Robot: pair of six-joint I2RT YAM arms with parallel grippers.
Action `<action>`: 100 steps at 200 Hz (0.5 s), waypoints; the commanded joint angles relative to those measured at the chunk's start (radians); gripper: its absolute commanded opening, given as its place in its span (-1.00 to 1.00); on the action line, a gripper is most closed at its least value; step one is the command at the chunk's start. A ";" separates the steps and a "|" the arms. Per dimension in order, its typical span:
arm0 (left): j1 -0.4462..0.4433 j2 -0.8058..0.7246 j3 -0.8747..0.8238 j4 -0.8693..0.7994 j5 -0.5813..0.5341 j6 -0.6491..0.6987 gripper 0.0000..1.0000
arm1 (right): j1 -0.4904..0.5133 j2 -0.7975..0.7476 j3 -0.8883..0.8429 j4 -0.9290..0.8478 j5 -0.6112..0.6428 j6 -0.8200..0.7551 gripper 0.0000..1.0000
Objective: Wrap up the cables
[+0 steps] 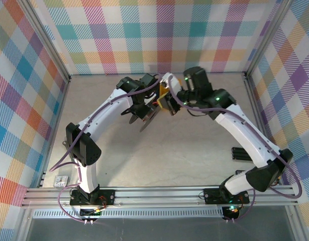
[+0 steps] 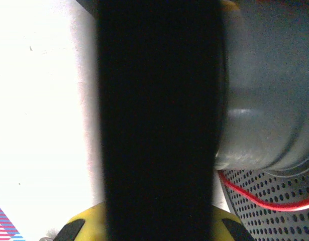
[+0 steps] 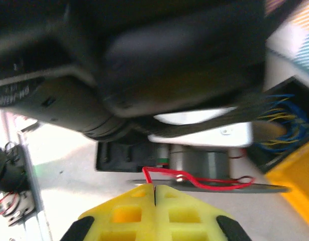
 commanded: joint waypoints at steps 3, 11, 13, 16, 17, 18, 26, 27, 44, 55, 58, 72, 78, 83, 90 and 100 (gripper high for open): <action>0.028 -0.044 -0.031 0.018 -0.044 -0.043 -1.00 | -0.059 -0.049 0.056 0.007 0.028 -0.067 -1.00; 0.033 -0.048 -0.042 0.018 -0.044 -0.048 -1.00 | -0.071 -0.048 0.077 -0.001 0.040 -0.076 -1.00; 0.034 -0.048 -0.044 0.018 -0.044 -0.049 -1.00 | -0.074 -0.048 0.079 -0.002 0.045 -0.078 -1.00; 0.036 -0.048 -0.047 0.018 -0.044 -0.052 -1.00 | -0.076 -0.050 0.087 -0.003 0.049 -0.081 -1.00; 0.037 -0.048 -0.049 0.019 -0.044 -0.053 -1.00 | -0.077 -0.050 0.088 -0.003 0.050 -0.083 -1.00; 0.037 -0.049 -0.050 0.019 -0.044 -0.054 -1.00 | -0.078 -0.051 0.089 -0.003 0.051 -0.084 -1.00; 0.043 -0.050 -0.059 0.021 -0.042 -0.062 -1.00 | -0.083 -0.054 0.102 -0.003 0.062 -0.095 -1.00; 0.043 -0.050 -0.060 0.021 -0.041 -0.063 -1.00 | -0.083 -0.055 0.104 -0.002 0.063 -0.096 -1.00; 0.054 -0.046 -0.076 0.023 -0.033 -0.078 -1.00 | -0.088 -0.067 0.126 0.005 0.073 -0.112 -1.00; 0.061 -0.035 -0.083 0.019 -0.041 -0.091 -1.00 | -0.091 -0.074 0.141 0.012 0.072 -0.119 -1.00; 0.063 -0.032 -0.083 0.017 -0.045 -0.097 -1.00 | -0.092 -0.075 0.145 0.012 0.072 -0.119 -1.00; 0.073 -0.014 -0.076 0.005 -0.063 -0.118 -1.00 | -0.094 -0.073 0.176 0.005 0.059 -0.121 -1.00; 0.075 -0.009 -0.075 0.006 -0.070 -0.126 -1.00 | -0.093 -0.073 0.186 0.005 0.051 -0.117 -1.00; 0.079 -0.006 -0.074 0.008 -0.076 -0.133 -1.00 | -0.093 -0.073 0.192 0.005 0.038 -0.109 -1.00; 0.085 -0.003 -0.068 0.009 -0.084 -0.146 -1.00 | -0.095 -0.075 0.196 0.006 0.012 -0.096 -1.00; 0.098 0.000 -0.060 0.008 -0.093 -0.167 -1.00 | -0.092 -0.082 0.190 0.017 -0.027 -0.066 -1.00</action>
